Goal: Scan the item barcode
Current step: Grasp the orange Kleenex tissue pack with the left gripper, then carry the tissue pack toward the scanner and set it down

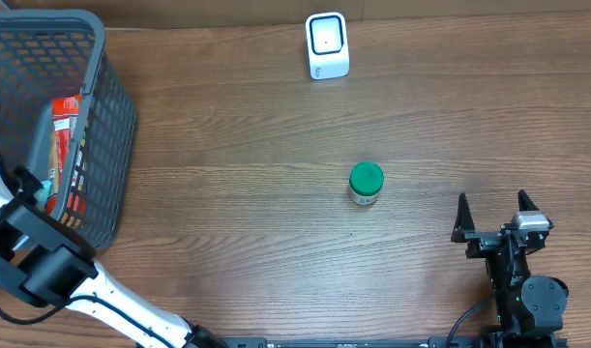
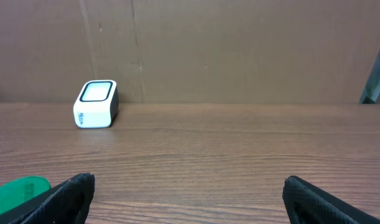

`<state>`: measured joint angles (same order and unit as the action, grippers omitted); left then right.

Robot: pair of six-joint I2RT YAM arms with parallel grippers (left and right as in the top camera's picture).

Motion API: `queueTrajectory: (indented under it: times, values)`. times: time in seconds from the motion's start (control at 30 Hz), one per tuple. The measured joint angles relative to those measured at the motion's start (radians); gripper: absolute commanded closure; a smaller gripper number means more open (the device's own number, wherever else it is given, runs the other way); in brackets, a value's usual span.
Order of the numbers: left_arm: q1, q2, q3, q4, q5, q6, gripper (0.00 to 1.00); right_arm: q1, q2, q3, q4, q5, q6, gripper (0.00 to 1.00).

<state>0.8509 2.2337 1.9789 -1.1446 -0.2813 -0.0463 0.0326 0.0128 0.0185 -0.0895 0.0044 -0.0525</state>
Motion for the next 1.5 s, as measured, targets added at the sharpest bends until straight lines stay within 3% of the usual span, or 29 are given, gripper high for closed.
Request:
queueTrajectory:
  times: [0.27, 0.67, 0.87, 1.1, 1.27, 1.5]
  values:
    - [0.000, -0.188, 0.069, -0.019, 0.039, -0.089, 0.96, 0.000, 0.000, 0.000, 0.000, 0.000, 0.000, 0.00]
    - [-0.074, -0.525, 0.077, -0.047, 0.435, -0.160, 0.96, 0.000, 0.000, 0.000, 0.000, 0.000, 0.000, 0.00]
    - [-0.311, -0.653, 0.083, -0.179, 0.512, -0.160, 0.96, 0.000, 0.000, 0.000, 0.000, 0.000, 0.000, 0.00]
    - [-0.680, -0.653, 0.013, -0.253, 0.478, -0.156, 0.96, 0.000, 0.000, 0.000, 0.000, 0.000, 0.000, 0.00]
    - [-0.884, -0.587, -0.201, -0.143, 0.528, -0.153, 0.96, 0.000, 0.000, 0.000, 0.000, 0.000, 0.001, 0.00]
    - [-1.036, -0.372, -0.492, 0.130, 0.723, -0.138, 0.89, 0.000, 0.000, 0.000, -0.001, 0.000, 0.000, 0.00]
